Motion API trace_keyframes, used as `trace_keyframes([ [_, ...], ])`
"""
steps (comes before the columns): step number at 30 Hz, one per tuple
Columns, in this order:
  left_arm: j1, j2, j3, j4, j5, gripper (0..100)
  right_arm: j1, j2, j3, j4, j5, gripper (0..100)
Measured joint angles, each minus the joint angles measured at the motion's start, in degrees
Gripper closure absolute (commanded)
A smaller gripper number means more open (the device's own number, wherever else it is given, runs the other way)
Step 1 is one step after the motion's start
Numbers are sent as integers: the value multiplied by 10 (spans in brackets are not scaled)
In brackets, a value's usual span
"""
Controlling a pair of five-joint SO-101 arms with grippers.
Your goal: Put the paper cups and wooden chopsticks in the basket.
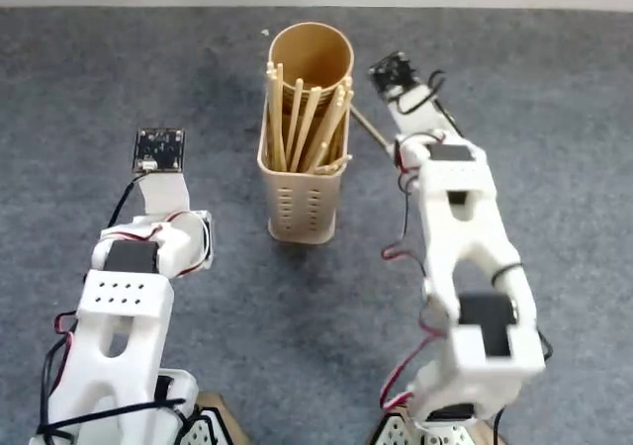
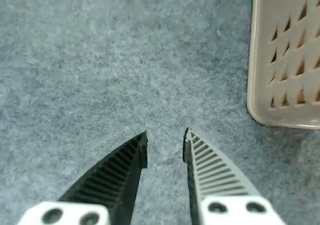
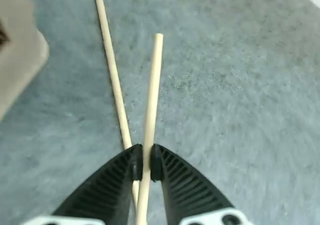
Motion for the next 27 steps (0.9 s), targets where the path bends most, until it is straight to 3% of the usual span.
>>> trace_keyframes([
  [3, 0, 0, 0, 0, 0, 867, 0, 81, -53, 0, 7, 978],
  [10, 0, 0, 0, -7, 0, 867, 0, 160, -127, 0, 13, 778],
  [27, 0, 0, 0, -7, 0, 867, 1, 163, -130, 76, 37, 777],
])
